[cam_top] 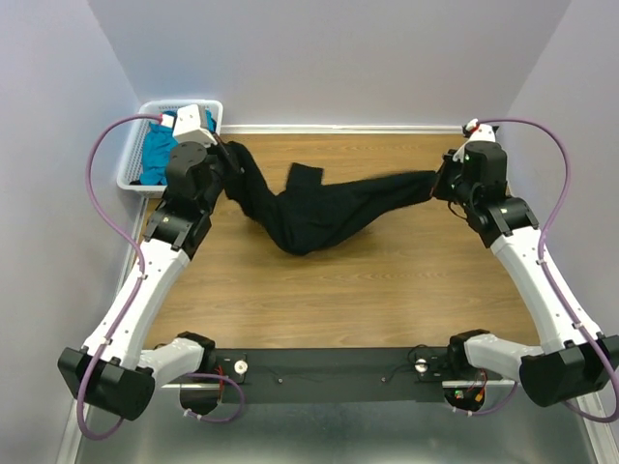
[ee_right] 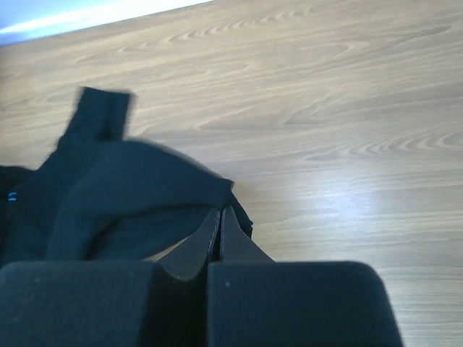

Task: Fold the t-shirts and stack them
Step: Flatten the tshirt out

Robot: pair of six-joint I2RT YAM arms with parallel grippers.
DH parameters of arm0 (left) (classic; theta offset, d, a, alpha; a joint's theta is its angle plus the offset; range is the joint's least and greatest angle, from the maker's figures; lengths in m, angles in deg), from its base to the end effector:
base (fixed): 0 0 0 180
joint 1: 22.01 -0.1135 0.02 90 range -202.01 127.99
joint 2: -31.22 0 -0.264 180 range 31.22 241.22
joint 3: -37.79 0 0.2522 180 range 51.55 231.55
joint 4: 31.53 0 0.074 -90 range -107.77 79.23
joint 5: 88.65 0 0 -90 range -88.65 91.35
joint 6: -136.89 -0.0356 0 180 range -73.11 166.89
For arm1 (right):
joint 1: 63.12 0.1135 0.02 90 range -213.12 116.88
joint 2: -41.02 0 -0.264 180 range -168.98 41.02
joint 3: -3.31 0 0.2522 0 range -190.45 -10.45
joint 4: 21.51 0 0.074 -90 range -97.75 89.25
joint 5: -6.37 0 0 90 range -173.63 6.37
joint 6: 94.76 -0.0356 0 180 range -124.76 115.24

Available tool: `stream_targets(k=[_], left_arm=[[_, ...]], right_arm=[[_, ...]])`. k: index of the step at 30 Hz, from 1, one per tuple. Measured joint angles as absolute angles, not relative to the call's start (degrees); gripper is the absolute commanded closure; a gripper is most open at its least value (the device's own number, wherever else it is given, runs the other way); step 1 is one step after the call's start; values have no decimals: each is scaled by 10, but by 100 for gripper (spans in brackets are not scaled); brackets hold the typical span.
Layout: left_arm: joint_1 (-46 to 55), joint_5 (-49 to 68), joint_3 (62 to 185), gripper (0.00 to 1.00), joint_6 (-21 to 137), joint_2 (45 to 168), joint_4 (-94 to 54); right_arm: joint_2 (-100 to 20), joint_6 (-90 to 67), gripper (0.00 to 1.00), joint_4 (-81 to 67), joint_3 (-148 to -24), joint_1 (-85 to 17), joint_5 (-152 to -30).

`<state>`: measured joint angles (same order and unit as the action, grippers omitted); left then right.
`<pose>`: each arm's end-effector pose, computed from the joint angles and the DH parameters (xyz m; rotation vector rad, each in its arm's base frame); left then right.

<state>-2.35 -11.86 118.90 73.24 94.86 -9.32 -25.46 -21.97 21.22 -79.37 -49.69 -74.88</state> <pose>0.2397 -0.0770 0.4168 -0.2733 1.6457 -0.4200 0.2488 0.0538 0.3772 0.1630 2.0263 0.1820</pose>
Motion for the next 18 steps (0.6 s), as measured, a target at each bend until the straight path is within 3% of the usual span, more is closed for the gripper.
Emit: stream_targets(k=[9, 11, 16, 18], left_arm=[[-87, -178, 1250, 100, 679, 918, 19], [-88, -200, 1291, 100, 663, 912, 26], [-88, -228, 1397, 100, 618, 898, 27], [-88, -208, 1426, 100, 618, 898, 21]], right_arm=[[-297, -248, 99, 196, -745, -489, -912], [-318, -259, 94, 192, -720, -469, -939], [-371, -281, 19, 191, -692, -372, -966], [-371, -282, 9, 191, -691, -350, -966]])
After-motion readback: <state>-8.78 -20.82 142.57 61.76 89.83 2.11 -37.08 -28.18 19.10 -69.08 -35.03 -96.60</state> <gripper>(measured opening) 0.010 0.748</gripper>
